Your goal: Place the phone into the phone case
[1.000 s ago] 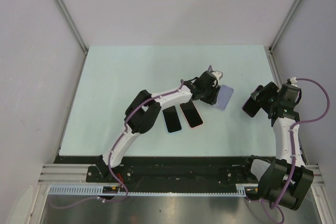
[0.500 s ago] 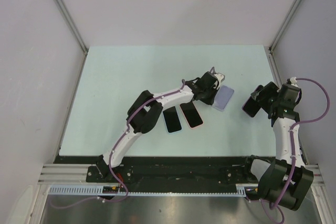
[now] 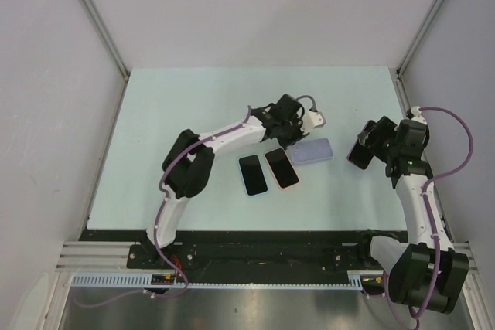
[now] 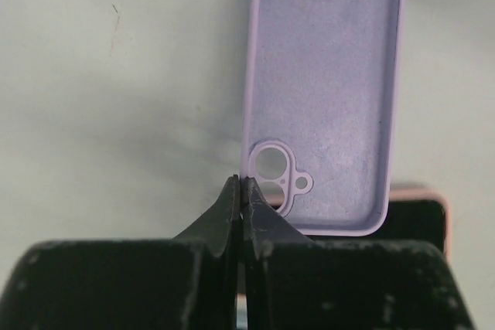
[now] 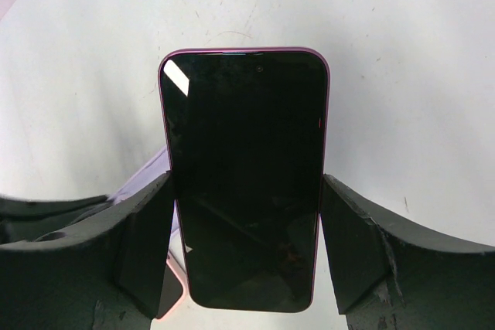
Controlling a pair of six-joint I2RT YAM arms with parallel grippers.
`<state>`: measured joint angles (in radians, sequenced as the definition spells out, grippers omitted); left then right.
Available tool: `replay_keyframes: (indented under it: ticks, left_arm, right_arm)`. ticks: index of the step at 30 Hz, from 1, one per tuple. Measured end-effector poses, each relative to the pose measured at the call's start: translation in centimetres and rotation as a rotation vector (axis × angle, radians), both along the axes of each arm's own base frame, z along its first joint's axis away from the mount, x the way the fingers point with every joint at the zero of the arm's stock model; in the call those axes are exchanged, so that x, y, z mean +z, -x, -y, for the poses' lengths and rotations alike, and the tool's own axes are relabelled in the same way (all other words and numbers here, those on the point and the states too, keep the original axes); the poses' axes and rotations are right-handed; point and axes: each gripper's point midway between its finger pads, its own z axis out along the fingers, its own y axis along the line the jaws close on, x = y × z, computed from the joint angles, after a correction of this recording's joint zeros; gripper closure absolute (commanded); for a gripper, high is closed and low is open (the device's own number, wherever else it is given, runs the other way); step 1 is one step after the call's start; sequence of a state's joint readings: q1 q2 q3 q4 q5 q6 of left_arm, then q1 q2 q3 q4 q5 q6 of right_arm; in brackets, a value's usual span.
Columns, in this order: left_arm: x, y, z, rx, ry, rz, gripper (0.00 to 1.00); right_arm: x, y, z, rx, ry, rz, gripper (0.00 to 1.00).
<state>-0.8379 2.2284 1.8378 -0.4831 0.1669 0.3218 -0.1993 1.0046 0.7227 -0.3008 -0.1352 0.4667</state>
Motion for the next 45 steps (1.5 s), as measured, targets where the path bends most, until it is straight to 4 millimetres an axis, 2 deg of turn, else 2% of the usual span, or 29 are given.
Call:
replay_keyframes:
  ticks: [3,6,10,15,17,19,20,22,23,26,28,30,32,34,36,41,42,45]
  left_arm:
    - [1.6,0.4,-1.7,-0.139,-0.011,0.059,1.00]
    - [2.4,1.4,-2.4,-0.321,-0.022,0.134,1.00]
    - [2.1,2.9,-1.4,-0.536,-0.016,0.198,1.00]
    - [1.9,4.2,0.2,-0.705,0.010,0.263,0.98]
    - [2.0,4.2,1.1,-0.733,0.018,0.304,0.81]
    - [2.5,3.7,2.7,-0.739,0.043,0.384,0.70]
    - [2.8,3.3,3.4,-0.730,0.058,0.431,0.46]
    - [3.4,2.4,4.8,-0.701,0.098,0.537,0.29]
    - [3.4,2.0,5.3,-0.667,0.116,0.574,0.02]
    - [3.7,0.9,5.7,-0.572,0.161,0.665,0.00]
    - [4.3,0.3,5.3,-0.500,0.186,0.709,0.00]
    - [6.0,0.1,4.1,-0.402,0.233,0.757,0.00]
    - [8.3,0.8,2.3,-0.320,0.295,0.786,0.00]
    - [11.5,1.6,0.5,-0.245,0.368,0.816,0.00]
    - [15.6,2.8,-1.3,-0.169,0.471,0.846,0.00]
    - [23.0,5.0,-5.2,0.004,0.646,0.788,0.00]
    - [24.2,5.3,-6.1,0.054,0.680,0.754,0.00]
    - [25.4,5.9,-8.3,0.177,0.732,0.593,0.00]
  right_arm:
    - [0.1,0.0,0.3,-0.011,0.015,0.004,0.57]
    - [0.3,0.1,0.7,-0.022,0.037,0.011,0.57]
    - [1.0,0.3,1.1,-0.033,0.066,0.032,0.58]
    - [1.2,0.5,1.5,-0.040,0.094,0.035,0.58]
    - [1.2,0.5,1.5,-0.040,0.100,0.031,0.58]
    - [1.1,0.6,1.4,-0.037,0.108,0.027,0.57]
    - [1.1,0.6,1.3,-0.033,0.111,0.026,0.57]
    - [1.0,0.6,0.8,-0.017,0.125,0.022,0.56]
    - [1.0,0.6,0.5,-0.007,0.135,0.021,0.56]
    - [0.9,0.5,-0.3,0.024,0.160,0.021,0.54]
    - [1.0,0.4,-1.0,0.056,0.177,0.028,0.53]
    - [1.2,0.1,-1.7,0.100,0.196,0.044,0.52]
    - [1.3,-0.3,-2.4,0.142,0.214,0.051,0.51]
    - [1.2,-0.9,-3.4,0.199,0.245,0.052,0.51]
    - [1.2,-1.4,-4.5,0.258,0.265,0.050,0.52]
    - [1.9,-2.8,-8.2,0.449,0.331,0.086,0.54]
    - [2.0,-3.1,-9.0,0.490,0.356,0.101,0.54]
    - [2.2,-3.6,-11.6,0.626,0.437,0.151,0.55]
